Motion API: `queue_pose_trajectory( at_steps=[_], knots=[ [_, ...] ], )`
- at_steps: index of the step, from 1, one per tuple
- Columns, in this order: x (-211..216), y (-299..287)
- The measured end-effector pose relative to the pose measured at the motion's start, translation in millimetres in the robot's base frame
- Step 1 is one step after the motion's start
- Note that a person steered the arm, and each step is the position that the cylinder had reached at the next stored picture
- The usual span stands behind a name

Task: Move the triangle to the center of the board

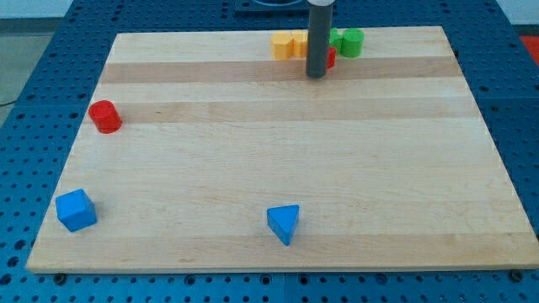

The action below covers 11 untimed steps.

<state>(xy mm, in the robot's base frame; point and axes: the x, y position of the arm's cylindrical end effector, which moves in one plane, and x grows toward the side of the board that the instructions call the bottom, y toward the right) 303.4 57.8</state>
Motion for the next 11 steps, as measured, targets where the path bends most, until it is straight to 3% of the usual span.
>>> queue_pose_trajectory(
  at_steps=[2, 3, 5, 6, 7, 9, 11],
  knots=[
    [-3, 0],
    [27, 0],
    [160, 96],
    [260, 105],
    [313, 86],
    [315, -12],
    [297, -68]
  ],
)
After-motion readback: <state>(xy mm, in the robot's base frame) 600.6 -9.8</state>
